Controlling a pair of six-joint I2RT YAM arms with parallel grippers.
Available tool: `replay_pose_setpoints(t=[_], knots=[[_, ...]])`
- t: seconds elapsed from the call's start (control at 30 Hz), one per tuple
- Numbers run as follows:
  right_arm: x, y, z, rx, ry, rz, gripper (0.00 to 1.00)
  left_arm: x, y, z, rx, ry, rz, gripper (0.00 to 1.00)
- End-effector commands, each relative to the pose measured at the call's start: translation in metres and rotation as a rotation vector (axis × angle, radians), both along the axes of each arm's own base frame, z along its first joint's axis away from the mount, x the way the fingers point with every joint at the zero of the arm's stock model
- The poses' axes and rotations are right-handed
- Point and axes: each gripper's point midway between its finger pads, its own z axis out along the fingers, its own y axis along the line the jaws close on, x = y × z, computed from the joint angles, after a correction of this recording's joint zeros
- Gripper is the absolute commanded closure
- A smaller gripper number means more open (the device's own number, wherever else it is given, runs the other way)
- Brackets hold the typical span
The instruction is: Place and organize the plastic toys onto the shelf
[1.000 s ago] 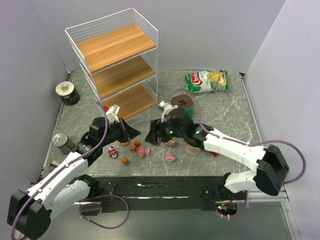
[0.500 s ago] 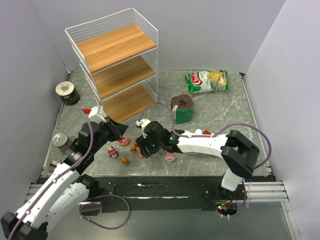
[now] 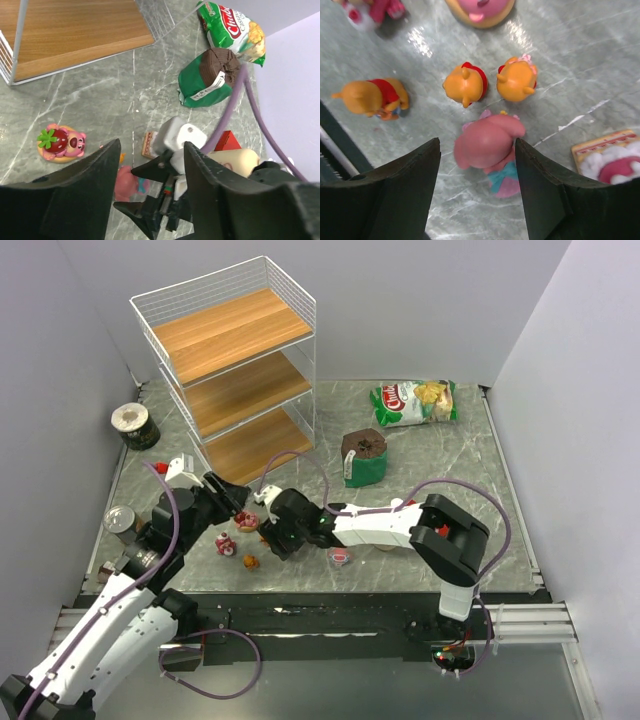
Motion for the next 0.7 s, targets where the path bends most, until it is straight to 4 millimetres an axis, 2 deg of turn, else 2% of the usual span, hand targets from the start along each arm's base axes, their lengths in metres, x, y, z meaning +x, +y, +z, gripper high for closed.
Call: replay_pose_setpoints(t=[0.0,0.1,0.17,0.2,0.27,0.3,0.33,0.37,0.67], knots=[[0.004,0.014,0.000,0.000,-0.047,0.038,0.32,0.003,0.001,0.021,-0.018,-0.048,0.013,0.37],[0.001,0.013,-0.010,-0.025,-0.035,0.044,0.34,0.003,0.001,0.021,-0.020,-0.048,0.014,0.34],[0.004,0.010,-0.015,-0.045,-0.043,0.028,0.41,0.003,0.001,0.022,-0.021,-0.050,0.014,0.31],[0.003,0.009,-0.016,-0.050,-0.039,0.029,0.53,0.002,0.001,0.022,-0.022,-0.050,0.011,0.30],[0.002,0.008,-0.015,-0.049,-0.034,0.026,0.69,0.002,0.000,0.022,-0.023,-0.050,0.008,0.28],[0.002,0.008,-0.013,-0.042,-0.036,0.024,0.88,0.002,0.000,0.023,-0.025,-0.052,0.006,0.27],[0.000,0.004,-0.015,-0.043,-0.030,0.019,0.97,0.002,0.000,0.023,-0.025,-0.052,0.003,0.27],[-0.001,0.004,-0.008,-0.025,-0.032,0.020,1.00,0.002,-0.001,0.023,-0.025,-0.053,0.000,0.25],[-0.005,0.001,0.017,0.023,-0.040,0.015,1.00,0.001,-0.004,0.021,-0.031,-0.044,-0.017,0.21]])
